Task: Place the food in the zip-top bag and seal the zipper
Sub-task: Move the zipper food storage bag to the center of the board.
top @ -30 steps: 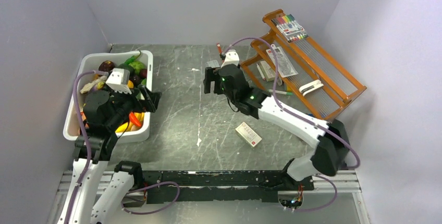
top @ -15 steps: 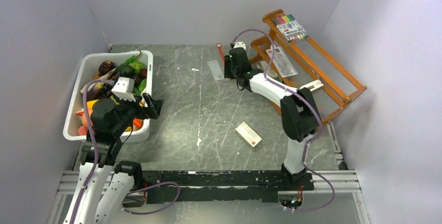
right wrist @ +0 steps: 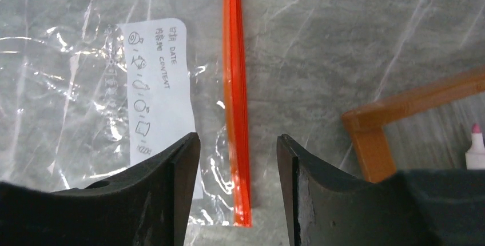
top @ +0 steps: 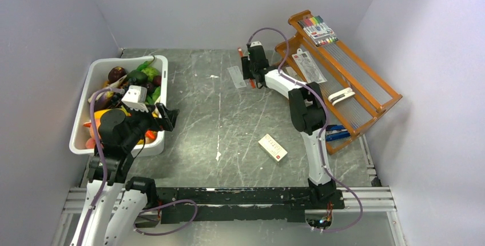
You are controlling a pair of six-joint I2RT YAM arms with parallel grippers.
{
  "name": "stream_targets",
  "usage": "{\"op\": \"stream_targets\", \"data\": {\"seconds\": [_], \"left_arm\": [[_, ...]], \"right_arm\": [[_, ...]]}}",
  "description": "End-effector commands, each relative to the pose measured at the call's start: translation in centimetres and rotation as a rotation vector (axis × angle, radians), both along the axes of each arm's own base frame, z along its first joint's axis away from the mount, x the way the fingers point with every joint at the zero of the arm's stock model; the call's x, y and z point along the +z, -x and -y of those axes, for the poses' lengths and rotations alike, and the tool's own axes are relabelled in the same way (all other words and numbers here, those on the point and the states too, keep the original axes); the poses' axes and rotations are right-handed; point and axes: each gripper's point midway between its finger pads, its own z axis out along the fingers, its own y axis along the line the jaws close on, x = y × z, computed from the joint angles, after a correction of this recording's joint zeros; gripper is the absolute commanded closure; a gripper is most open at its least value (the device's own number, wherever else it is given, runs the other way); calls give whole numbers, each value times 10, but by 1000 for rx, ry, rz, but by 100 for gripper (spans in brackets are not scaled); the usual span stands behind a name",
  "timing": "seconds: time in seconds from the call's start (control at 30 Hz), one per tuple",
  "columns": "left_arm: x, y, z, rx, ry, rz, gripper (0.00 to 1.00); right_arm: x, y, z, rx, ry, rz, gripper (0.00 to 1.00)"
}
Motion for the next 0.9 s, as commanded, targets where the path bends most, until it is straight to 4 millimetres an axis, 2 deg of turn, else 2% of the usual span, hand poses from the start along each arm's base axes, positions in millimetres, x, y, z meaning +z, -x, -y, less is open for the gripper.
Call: {"op": "stream_targets", "data": {"seconds": [0.0, 0.13, 0.27, 0.33, 0.87], "left_arm": [[13, -2, -2, 5, -4, 63, 1], [13, -2, -2, 4, -4, 64, 1], [13, -2, -1, -4, -4, 64, 1], [12, -2, 0, -8, -4, 61, 1], [15, 0, -1, -4, -6, 74, 1]], "right_arm": [[4, -14, -4, 50, 8, 11, 47], [-7, -19, -5, 59, -2, -12, 48], [-16, -20, -10, 93, -18, -22, 54], [-18, -19, -15, 121, -30, -21, 55], [-30, -24, -11, 108, 10, -24, 59]]}}
